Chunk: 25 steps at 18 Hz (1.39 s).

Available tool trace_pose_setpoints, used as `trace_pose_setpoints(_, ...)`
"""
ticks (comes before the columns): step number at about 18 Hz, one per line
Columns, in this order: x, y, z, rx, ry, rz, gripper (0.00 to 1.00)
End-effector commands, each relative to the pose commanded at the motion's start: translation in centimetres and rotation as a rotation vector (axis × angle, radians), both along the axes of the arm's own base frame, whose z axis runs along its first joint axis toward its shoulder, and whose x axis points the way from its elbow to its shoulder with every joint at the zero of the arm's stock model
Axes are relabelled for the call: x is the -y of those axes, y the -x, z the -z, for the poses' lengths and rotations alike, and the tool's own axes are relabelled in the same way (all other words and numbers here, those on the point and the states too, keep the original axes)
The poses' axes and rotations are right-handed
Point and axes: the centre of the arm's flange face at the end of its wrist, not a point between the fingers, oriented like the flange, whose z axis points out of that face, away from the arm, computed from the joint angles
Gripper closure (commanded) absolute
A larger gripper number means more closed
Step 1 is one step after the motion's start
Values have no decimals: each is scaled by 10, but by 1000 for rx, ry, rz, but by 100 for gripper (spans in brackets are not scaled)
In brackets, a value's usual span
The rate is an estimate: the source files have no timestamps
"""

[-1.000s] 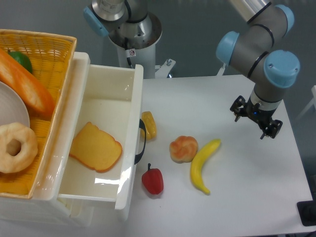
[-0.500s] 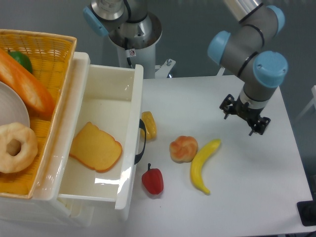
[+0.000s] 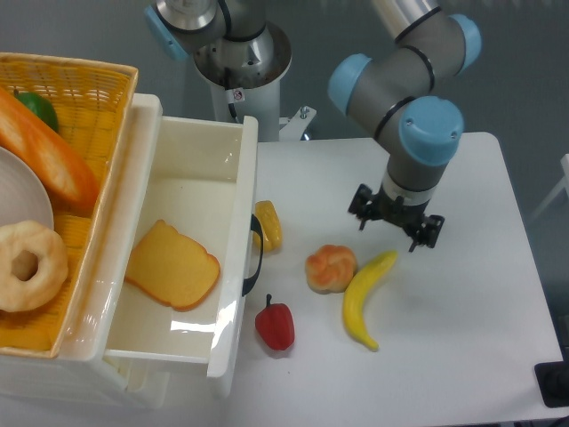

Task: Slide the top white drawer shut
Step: 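Lower the gripper against the front face of the open white drawer, then push the white drawer inward into the cabinet with the gripper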

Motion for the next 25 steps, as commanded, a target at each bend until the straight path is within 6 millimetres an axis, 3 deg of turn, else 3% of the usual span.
trace_pose_setpoints(3,-11,-19,-4,46,18,-23,81)
trace_pose_setpoints(5,-16,-24,-3,87,-1,-45,99)
trace_pose_setpoints(10,-28,-34,-17,245,-39,-51,100)
trace_pose_setpoints(18,-56,-55,-26,319,-159,-25,100)
trace_pose_setpoints(25,-59,-70,-32,436,-203,-50,100)
